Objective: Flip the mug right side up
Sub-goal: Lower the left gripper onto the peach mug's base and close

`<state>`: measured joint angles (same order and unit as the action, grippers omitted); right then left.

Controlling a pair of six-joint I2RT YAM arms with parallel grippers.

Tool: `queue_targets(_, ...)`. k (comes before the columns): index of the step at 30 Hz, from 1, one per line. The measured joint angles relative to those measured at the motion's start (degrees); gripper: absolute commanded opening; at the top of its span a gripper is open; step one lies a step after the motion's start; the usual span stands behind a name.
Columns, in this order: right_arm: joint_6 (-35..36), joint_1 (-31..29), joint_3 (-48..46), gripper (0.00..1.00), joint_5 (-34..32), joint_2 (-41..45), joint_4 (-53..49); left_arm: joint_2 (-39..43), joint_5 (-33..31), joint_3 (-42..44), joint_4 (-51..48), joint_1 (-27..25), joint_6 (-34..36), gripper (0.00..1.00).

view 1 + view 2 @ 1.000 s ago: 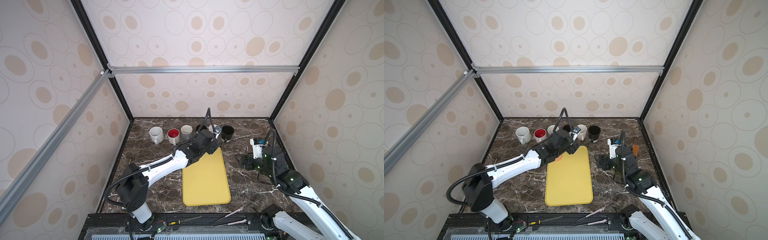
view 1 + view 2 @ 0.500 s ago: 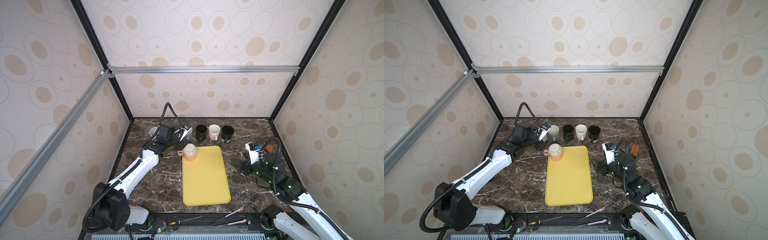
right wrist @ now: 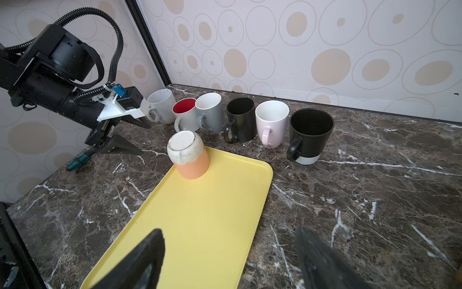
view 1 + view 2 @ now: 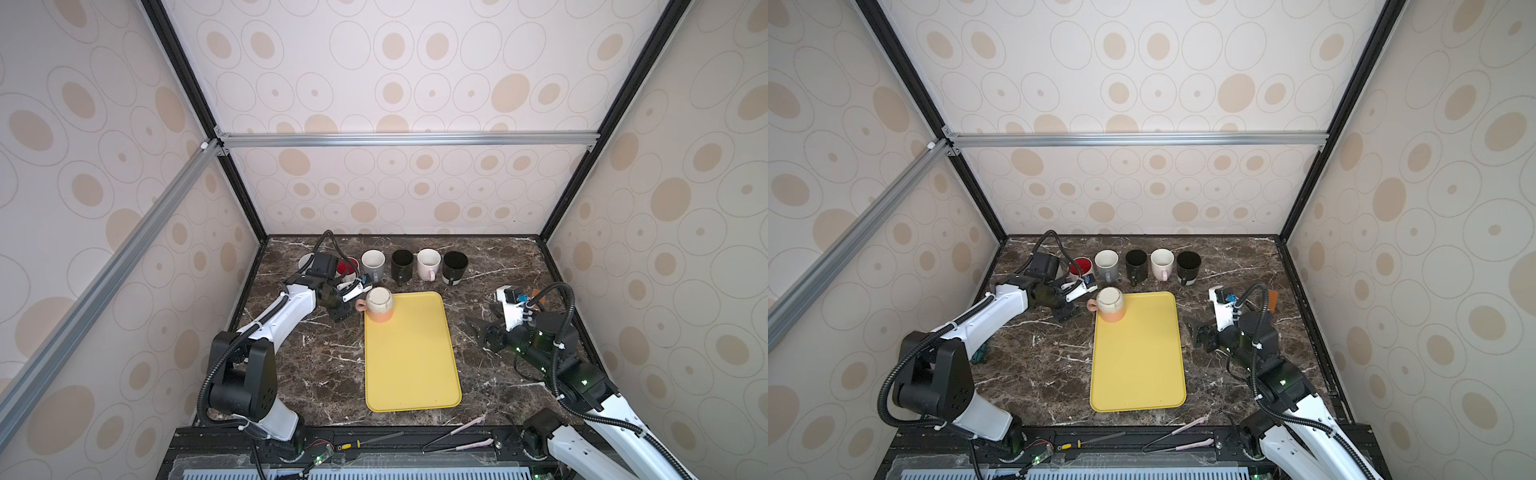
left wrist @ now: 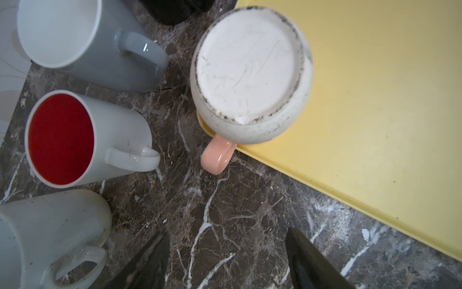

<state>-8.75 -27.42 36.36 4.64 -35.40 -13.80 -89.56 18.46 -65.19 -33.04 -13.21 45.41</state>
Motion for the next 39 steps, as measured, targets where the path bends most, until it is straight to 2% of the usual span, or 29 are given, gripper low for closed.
queue_targets(15,-2.6,0.0,-1.3,0.84,-4.1,-0.9,3.1,-5.8,3.4,0.1,5.4,0.0,2.9,0.71)
queue_targets(32,-3.0,0.0,-1.4,0.84,-6.2,-0.9,3.5,-13.9,4.7,-2.8,7.3,-1.7,3.0,0.57)
queue_targets(39,-4.0,0.0,-1.4,0.84,-6.4,-0.9,3.5,-16.1,5.1,-4.4,6.8,-2.0,1.4,0.39)
